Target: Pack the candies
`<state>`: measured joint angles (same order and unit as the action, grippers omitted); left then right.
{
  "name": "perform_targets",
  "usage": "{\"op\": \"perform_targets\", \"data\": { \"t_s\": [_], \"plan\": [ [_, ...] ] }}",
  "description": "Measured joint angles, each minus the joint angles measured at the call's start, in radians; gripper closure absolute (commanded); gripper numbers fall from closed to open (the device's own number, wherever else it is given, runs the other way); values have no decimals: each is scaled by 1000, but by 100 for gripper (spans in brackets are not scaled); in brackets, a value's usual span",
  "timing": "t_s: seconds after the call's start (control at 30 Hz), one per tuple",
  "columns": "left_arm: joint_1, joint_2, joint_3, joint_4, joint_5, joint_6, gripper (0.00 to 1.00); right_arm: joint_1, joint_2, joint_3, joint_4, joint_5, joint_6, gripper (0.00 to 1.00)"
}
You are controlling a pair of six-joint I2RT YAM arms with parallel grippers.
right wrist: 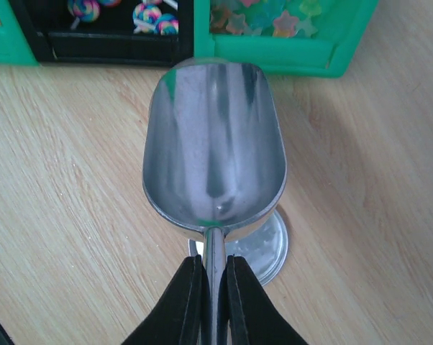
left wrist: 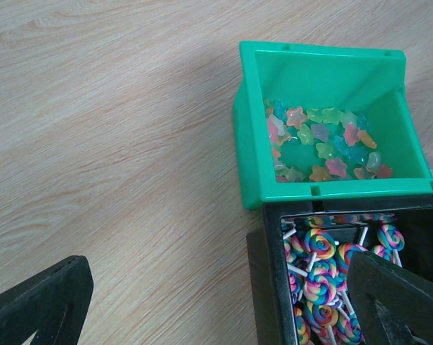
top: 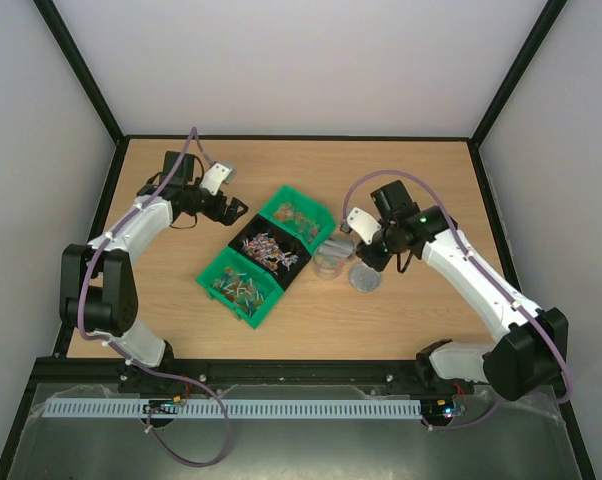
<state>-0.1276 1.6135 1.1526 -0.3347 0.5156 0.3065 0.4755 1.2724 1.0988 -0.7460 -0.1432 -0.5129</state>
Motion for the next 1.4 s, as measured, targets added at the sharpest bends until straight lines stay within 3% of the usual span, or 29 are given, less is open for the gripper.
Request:
{"op": "perform_targets", "data": {
  "t_s": [0.17,0.37,0.87,1.4],
  "plan": [
    [0,1,0,0,0,0,1,0,42,138,-53,-3,29,99],
    [0,23,0,0,-1,0,1,0,227,350,-45,-13,117,99],
    [-64,122,29,-1,-45,-4,1,39,506,465,-45,31,186,99],
    [-86,233,119,-24,-46,3,4,85,641,538,-41,143,231,99]
  ]
}}
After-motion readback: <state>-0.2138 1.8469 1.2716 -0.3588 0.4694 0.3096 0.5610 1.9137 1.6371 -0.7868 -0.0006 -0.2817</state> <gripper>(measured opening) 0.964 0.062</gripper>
